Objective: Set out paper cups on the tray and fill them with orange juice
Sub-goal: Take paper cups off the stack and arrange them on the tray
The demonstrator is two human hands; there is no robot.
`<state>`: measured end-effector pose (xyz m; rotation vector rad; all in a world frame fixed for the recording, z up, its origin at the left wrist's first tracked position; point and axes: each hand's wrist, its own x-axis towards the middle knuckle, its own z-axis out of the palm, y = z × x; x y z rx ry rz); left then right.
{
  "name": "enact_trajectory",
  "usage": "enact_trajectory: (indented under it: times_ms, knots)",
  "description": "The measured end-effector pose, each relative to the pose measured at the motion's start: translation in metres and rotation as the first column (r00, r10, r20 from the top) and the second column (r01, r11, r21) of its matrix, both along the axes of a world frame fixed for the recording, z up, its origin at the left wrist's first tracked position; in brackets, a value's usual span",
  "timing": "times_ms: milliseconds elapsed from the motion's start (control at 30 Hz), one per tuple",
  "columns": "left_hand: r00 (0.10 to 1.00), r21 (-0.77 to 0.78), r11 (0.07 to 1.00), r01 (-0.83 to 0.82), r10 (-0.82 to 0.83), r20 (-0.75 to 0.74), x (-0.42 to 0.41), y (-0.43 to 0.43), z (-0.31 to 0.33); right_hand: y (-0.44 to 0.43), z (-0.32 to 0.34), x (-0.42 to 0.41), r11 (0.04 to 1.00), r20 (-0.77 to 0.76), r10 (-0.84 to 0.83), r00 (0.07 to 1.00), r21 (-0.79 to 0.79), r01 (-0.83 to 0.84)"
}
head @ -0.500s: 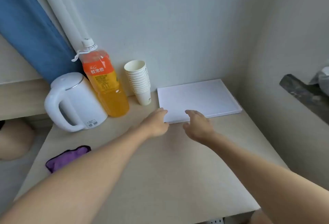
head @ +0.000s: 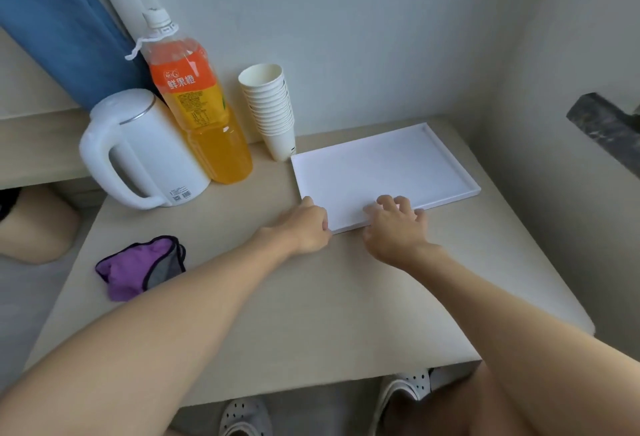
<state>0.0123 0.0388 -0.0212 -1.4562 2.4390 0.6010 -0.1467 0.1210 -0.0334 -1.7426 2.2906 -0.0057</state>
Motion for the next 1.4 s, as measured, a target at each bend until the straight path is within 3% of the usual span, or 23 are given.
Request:
enact_trajectory:
  times_ms: [300,367,467,533,633,767,967,1167,1400]
  knots:
    - [0.988,-0.024,0.997,0.079,-0.075,0.136,0.053,0.042,0.012,0.033,0.011,0.04,0.981,-0.013,0.115,0.993,0.161,-0.112]
    - [0.991,-0.008,0.997,0.072,-0.071,0.116,0.064,0.043,0.016,0.035,0.017,0.05,0.959,-0.032,0.172,0.985,0.236,-0.16]
    - [1.0,0.034,0.999,-0.006,0.007,-0.028,0.076,0.04,0.021,0.027,0.031,0.063,0.929,-0.084,0.224,0.971,0.318,-0.187]
    - [0.984,-0.016,0.996,-0.082,0.079,-0.158,0.079,0.033,0.028,0.007,0.042,0.07,0.967,-0.04,0.166,0.985,0.201,-0.155]
    - [0.889,-0.105,0.962,-0.253,0.188,-0.418,0.081,0.017,0.043,-0.046,0.051,0.076,0.997,0.202,0.031,0.979,-0.07,-0.017]
    - [0.728,-0.055,0.929,-0.365,0.249,-0.639,0.088,-0.002,0.053,-0.117,0.054,0.081,0.954,0.539,-0.08,0.839,-0.204,0.221]
    - [0.646,0.034,0.907,-0.421,0.326,-0.69,0.097,-0.024,0.05,-0.188,0.044,0.087,0.867,0.732,-0.131,0.669,-0.243,0.436]
    - [0.635,0.052,0.91,-0.411,0.327,-0.7,0.101,-0.034,0.054,-0.226,0.029,0.087,0.883,0.834,-0.038,0.55,-0.229,0.409]
    - [0.604,0.046,0.925,-0.377,0.283,-0.745,0.101,-0.028,0.065,-0.237,0.023,0.092,0.855,0.85,0.013,0.527,-0.282,0.434]
